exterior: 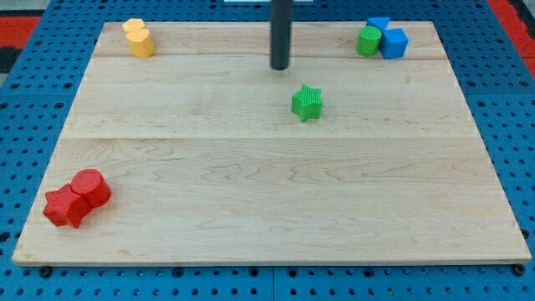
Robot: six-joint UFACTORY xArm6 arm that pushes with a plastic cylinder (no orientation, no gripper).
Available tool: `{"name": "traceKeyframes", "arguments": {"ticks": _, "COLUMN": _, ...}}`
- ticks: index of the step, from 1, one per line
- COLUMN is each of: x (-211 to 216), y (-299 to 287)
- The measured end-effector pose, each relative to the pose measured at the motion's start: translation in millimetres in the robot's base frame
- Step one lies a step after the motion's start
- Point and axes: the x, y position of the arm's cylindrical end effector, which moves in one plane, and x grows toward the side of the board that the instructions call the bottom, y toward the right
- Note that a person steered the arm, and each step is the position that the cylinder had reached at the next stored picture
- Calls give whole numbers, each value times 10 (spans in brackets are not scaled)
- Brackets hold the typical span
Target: Push the green star below the green circle
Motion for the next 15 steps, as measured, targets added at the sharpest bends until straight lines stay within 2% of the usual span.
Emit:
{"name": "traceKeyframes", "arguments": {"ticks": 1, "x": 414, "y": -214}}
{"name": "traceKeyframes", "arguments": {"ticks": 2, "x": 781, "y": 23}}
{"name": "traceKeyframes", "arguments": {"ticks": 3, "x": 821, "y": 360}}
{"name": "traceKeyframes", "arguments": {"ticks": 6, "x": 446, "y": 998}}
{"name": "traceKeyframes", "arguments": {"ticks": 9, "x": 643, "y": 1455}}
{"name": "traceKeyframes", "arguments": {"ticks": 11, "x": 436, "y": 1510}}
{"name": "traceKeyframes", "arguments": {"ticks": 13, "x": 719, "y": 1825}}
{"name": "traceKeyframes", "arguments": {"ticks": 15, "x": 461, "y": 1829}}
